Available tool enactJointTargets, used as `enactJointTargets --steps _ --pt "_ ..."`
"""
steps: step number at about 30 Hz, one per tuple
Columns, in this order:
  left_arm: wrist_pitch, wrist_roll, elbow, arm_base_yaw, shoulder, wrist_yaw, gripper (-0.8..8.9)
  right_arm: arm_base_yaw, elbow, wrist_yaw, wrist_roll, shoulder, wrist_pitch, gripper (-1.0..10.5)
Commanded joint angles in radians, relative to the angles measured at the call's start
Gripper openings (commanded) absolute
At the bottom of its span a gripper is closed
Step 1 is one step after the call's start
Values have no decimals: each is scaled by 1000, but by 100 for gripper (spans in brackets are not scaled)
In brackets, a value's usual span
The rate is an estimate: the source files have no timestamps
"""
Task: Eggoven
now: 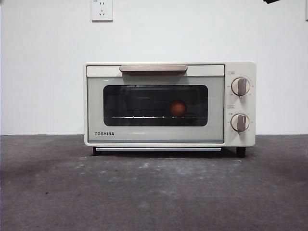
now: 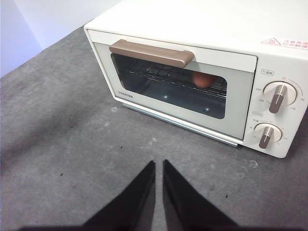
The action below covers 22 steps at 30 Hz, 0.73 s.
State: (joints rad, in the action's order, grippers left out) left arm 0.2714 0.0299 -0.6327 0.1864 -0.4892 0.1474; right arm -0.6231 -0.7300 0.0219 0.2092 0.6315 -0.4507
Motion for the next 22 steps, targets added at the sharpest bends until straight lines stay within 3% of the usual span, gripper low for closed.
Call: enactJointTargets --steps 1,8,22 --pt "-89 -115 55 -52 61 -24 8 -10 -2 -4 -8 5 13 6" --pt "-257 -159 293 -161 262 -74 8 -10 -2 -4 -8 5 13 6" --pt "-208 -143 590 -192 486 -74 8 -10 -2 -4 -8 5 13 6"
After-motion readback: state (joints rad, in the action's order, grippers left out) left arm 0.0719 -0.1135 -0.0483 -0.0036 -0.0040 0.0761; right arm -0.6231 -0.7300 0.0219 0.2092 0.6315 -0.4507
